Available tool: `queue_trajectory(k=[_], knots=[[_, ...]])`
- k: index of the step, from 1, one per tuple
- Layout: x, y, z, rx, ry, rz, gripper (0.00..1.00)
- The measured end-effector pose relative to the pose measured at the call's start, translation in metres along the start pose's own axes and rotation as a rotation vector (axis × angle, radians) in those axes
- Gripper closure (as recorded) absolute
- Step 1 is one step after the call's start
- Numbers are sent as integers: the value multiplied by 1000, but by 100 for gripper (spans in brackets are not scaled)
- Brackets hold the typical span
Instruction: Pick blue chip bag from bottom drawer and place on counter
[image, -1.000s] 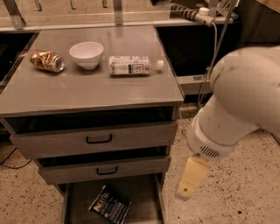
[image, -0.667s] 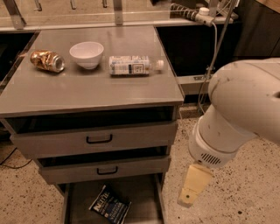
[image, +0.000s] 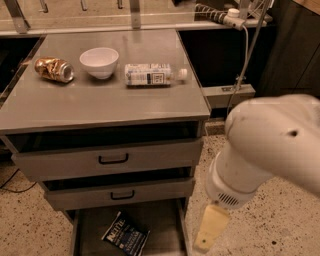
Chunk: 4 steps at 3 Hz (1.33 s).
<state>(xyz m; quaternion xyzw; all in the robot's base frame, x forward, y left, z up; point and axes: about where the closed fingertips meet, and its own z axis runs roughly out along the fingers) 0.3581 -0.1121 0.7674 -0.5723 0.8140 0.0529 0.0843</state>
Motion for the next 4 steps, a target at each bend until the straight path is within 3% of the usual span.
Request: queue_trajectory(k=[1,2,3,4], knots=[[-9,34,87,-116,-33,-3,0],[-18,53,165,-202,-57,7,0],[-18,53,165,-202,-57,7,0],[-13,47,193,-183,-42,41,0]])
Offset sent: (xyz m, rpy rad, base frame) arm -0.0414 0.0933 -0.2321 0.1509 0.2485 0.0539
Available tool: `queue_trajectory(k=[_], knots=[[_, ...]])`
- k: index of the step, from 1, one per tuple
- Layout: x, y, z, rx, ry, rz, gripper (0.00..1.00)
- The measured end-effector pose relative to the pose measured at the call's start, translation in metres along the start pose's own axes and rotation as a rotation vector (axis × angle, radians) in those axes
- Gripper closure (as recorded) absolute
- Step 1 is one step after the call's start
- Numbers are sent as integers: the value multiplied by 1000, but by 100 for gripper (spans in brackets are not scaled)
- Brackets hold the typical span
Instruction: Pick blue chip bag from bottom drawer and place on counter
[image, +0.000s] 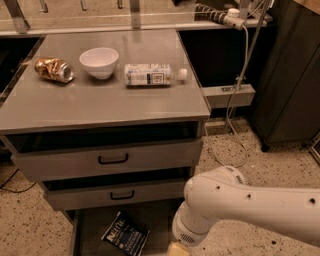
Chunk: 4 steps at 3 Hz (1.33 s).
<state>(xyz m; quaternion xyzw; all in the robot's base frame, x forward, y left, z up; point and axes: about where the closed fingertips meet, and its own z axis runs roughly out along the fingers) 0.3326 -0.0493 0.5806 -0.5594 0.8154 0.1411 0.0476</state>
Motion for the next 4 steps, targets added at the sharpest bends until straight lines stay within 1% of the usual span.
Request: queue_trajectory(k=[1,2,3,4], knots=[[0,-32,42,31,-16,53,0],[9,-59,87,18,-34,93,0],[9,-59,87,18,-34,92,0],[4,-44,133,-39,-17,48,0]])
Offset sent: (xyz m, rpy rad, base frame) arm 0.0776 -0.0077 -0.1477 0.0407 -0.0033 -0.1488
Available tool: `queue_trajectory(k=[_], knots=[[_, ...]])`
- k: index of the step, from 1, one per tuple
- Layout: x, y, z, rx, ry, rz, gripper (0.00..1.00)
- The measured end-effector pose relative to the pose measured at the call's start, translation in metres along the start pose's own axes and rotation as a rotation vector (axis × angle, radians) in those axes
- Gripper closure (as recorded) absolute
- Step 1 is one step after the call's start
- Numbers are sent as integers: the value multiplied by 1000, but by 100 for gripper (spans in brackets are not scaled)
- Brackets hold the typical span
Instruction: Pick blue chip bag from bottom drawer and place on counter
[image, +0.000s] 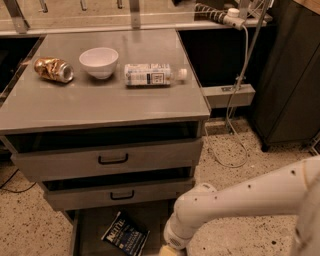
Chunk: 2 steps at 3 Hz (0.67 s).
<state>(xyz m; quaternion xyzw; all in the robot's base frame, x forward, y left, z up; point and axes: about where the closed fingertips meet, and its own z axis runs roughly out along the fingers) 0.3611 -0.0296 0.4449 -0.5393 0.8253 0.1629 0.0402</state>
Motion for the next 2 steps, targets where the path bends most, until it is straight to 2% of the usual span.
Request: queue_trajectory(k=[1,2], knots=[[-13,6,56,-42,-18,-8,0],[-24,10,96,-79,-32,18,0]])
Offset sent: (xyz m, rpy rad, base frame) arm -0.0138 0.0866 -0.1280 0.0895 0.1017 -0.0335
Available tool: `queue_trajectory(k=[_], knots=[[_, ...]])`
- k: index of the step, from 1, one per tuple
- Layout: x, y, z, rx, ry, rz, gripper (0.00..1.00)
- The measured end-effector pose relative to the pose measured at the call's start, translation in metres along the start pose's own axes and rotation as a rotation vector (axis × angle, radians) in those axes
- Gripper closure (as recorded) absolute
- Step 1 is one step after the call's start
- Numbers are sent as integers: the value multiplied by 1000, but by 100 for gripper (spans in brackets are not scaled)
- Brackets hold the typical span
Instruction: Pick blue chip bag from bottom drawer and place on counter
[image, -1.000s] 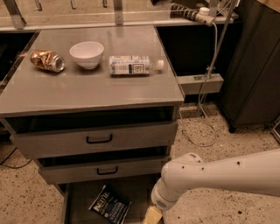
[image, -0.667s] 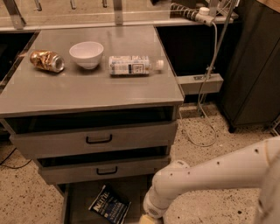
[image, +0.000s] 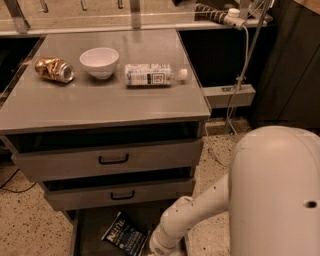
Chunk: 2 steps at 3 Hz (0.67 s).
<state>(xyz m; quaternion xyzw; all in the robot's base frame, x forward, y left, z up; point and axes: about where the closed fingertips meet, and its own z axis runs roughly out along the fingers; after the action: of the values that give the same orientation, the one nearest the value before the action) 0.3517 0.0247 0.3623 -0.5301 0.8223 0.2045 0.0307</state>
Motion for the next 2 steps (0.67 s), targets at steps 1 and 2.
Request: queue_trajectory(k=[1,2], knots=[[1,2,5,-9,0,3,0],[1,-1,28,-21,-23,28,0]])
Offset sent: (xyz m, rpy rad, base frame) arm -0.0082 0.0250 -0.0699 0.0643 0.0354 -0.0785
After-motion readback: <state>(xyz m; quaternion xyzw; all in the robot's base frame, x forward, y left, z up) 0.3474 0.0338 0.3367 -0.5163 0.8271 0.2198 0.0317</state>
